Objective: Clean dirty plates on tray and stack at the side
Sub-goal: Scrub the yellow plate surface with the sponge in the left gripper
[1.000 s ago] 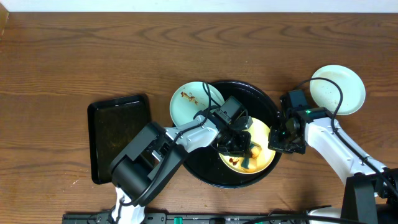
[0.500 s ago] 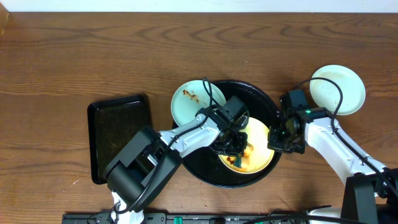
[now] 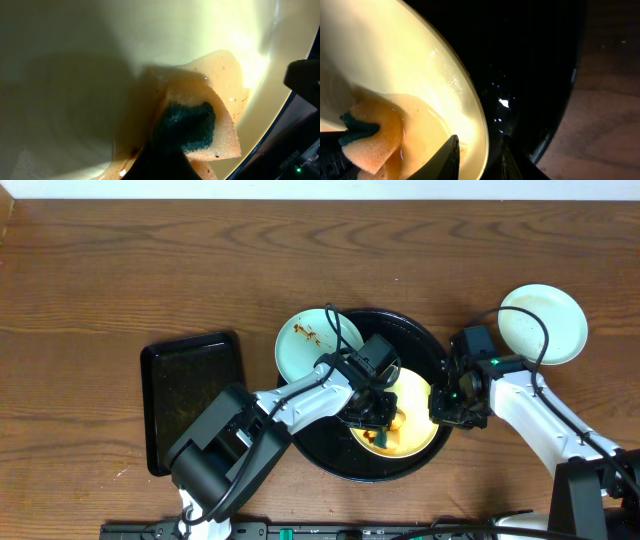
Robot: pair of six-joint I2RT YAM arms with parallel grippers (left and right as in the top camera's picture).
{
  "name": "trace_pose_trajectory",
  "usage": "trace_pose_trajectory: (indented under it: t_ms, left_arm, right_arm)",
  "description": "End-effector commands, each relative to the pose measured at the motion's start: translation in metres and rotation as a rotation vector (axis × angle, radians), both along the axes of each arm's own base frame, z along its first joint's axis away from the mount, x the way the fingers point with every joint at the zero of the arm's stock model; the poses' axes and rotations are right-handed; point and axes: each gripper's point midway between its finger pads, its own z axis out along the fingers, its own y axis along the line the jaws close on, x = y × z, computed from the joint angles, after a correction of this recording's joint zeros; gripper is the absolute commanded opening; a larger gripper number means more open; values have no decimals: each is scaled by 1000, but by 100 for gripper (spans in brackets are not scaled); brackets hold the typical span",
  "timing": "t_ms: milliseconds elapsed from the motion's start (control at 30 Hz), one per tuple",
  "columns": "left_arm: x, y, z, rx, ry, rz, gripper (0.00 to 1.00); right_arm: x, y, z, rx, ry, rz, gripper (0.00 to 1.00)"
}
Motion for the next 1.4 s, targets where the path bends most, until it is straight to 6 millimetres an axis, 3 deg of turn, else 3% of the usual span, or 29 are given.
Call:
trace_pose_trajectory:
  t_ms: [0,133,200,233,533,700,867,967,1100,1133,1233,1367]
  left_arm:
    - [5,39,-40,211,-57,21,8]
    - [3,37,-40,210,-58,14,7]
    - [2,38,-40,211,-58,13,7]
    - [3,37,-40,210,-58,14,7]
    - [-1,41,-40,225,-41,10,7]
    - [0,66,-34,370,-55,-10,7]
    - [15,94,-25,545,-138,-22,7]
    - [21,100,-22,585,-170,-21,7]
    - [23,90,-20,539,-170,-33,7]
    - [23,70,-14,444,-158,-81,7]
    - [33,40,3,313,-197,-112,7]
    - [58,22,21,264,-308,-93,7]
  right_arm:
    - [-4,2,-6,24,13,-18,25]
    - [-7,1,-14,27,11,-46,23]
    - [-8,1,-18,27,9,-62,13]
    - [-9,1,-19,27,9,-65,1]
    - [-16,-3,-29,16,17,-110,1]
    - [-21,-4,-31,11,33,-108,2]
    - [-22,-4,-31,10,38,-105,1]
    - [-24,-4,-31,9,44,-105,2]
    - [-26,-5,-31,7,49,-96,1]
    - [-26,-5,-31,7,49,-94,1]
    - [-26,-5,-31,8,49,-95,1]
    - [-27,-5,-31,5,57,-94,1]
